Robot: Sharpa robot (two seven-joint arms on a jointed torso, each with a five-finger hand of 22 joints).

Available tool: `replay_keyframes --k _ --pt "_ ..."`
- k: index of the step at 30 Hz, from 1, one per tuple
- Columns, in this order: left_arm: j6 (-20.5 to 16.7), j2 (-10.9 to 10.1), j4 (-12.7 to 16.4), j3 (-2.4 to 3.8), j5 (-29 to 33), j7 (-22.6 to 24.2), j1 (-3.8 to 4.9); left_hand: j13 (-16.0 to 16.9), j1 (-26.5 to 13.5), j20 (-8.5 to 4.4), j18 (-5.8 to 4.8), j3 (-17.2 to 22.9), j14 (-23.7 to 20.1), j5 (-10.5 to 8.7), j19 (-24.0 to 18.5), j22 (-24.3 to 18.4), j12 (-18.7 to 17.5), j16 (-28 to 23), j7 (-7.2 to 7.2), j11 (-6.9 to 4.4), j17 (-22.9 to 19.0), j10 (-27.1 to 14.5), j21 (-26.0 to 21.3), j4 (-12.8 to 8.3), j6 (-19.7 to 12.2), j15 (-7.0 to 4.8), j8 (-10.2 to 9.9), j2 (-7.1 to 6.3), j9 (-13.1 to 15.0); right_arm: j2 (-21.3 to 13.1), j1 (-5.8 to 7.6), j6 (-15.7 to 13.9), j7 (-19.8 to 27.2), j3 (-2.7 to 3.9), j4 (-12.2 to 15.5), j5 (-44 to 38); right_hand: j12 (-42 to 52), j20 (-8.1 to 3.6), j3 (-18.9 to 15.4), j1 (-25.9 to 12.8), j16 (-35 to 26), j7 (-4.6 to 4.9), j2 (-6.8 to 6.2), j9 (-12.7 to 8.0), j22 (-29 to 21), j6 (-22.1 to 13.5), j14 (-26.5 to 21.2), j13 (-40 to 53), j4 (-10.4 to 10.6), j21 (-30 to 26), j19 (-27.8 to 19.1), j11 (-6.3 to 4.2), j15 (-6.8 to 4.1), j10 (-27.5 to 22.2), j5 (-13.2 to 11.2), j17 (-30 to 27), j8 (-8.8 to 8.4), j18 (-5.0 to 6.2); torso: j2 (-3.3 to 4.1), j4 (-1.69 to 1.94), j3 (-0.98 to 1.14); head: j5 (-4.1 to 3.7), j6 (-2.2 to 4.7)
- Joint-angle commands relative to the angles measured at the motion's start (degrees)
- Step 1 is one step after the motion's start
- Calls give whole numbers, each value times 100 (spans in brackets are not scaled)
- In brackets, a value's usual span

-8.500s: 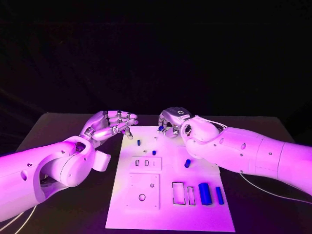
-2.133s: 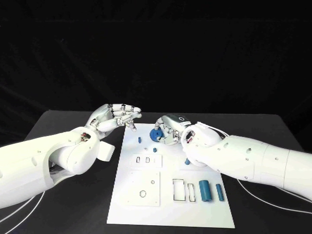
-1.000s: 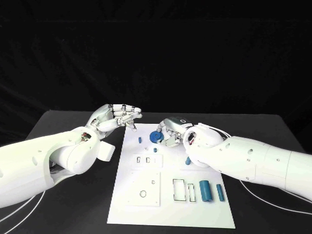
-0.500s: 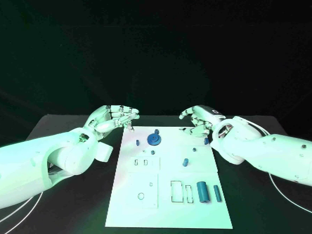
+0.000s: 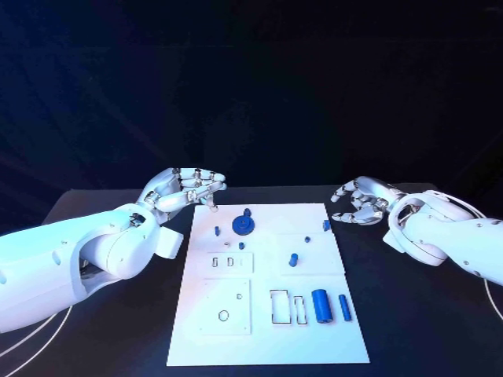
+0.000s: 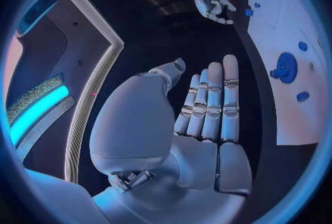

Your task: Assemble the parts on the task board

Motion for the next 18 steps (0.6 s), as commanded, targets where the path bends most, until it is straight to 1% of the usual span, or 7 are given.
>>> replay_keyframes --k 1,4,5,7,9,12,18 --pt "130 19 -13 1 7 56 2 8 43 -1 25 -11 -53 0 -53 8 -35 -40 -5 14 -6 -20 41 -40 -22 2 -22 4 11 -5 -52 265 221 -2 -89 121 -38 -24 -6 25 14 13 -41 2 1507 -1 510 827 -24 25 600 -34 -33 -8 24 1177 -28 -82 -3 -2 30 21 -27" --pt "136 26 -27 1 6 56 1 8 43 -1 25 -11 -53 0 -53 8 -35 -40 -5 14 -6 -20 41 -40 -22 2 -22 4 11 -2 -101 279 237 -5 -141 121 -35 -25 -11 29 12 13 -46 1 1507 -7 509 829 -28 25 600 -34 -33 -5 24 1174 -32 -82 0 11 32 13 -35" --pt "137 28 -32 0 6 56 0 8 43 -1 25 -11 -53 0 -53 8 -35 -40 -5 14 -6 -20 41 -40 -22 2 -22 4 11 5 -124 284 244 -6 -158 121 -29 -25 -12 31 13 13 -47 1 1507 -8 510 834 -29 25 600 -34 -33 0 25 1176 -33 -82 1 10 24 16 -35" --pt "138 30 -43 0 6 56 0 8 43 -1 25 -11 -53 0 -53 8 -35 -40 -5 14 -6 -20 41 -40 -22 2 -22 4 11 24 -171 285 256 -8 -188 121 -29 -25 -12 31 13 13 -47 1 1507 -8 510 834 -29 25 600 -34 -33 0 25 1176 -33 -82 1 8 32 24 -39" --pt "139 30 -48 -1 6 55 -1 8 43 -1 25 -11 -53 0 -53 8 -35 -40 -5 14 -6 -20 41 -40 -22 2 -22 4 11 43 -198 275 261 -9 -210 121 -29 -25 -12 35 15 13 -46 1 1507 -8 511 835 -31 25 600 -34 -33 1 27 1181 -33 -82 0 -1 27 35 -48" --pt "141 30 -56 -1 5 53 -1 9 40 0 25 -9 -53 0 -58 11 -35 -41 -3 15 -7 -18 46 -39 -21 3 -21 6 12 100 -243 238 267 -10 -275 123 -25 -26 -9 42 15 12 -39 2 1507 -5 511 838 -34 25 600 -35 -33 4 31 1183 -32 -82 7 1 33 38 -57" --pt "151 38 -66 -2 5 51 -2 9 40 0 25 -9 -53 0 -58 11 -35 -41 -3 15 -7 -18 46 -39 -21 3 -21 6 12 218 -309 205 270 -11 -389 127 -7 -29 16 63 17 11 5 11 1507 32 512 854 -39 25 600 -36 -37 22 54 1188 -18 -82 1 12 22 41 -80"
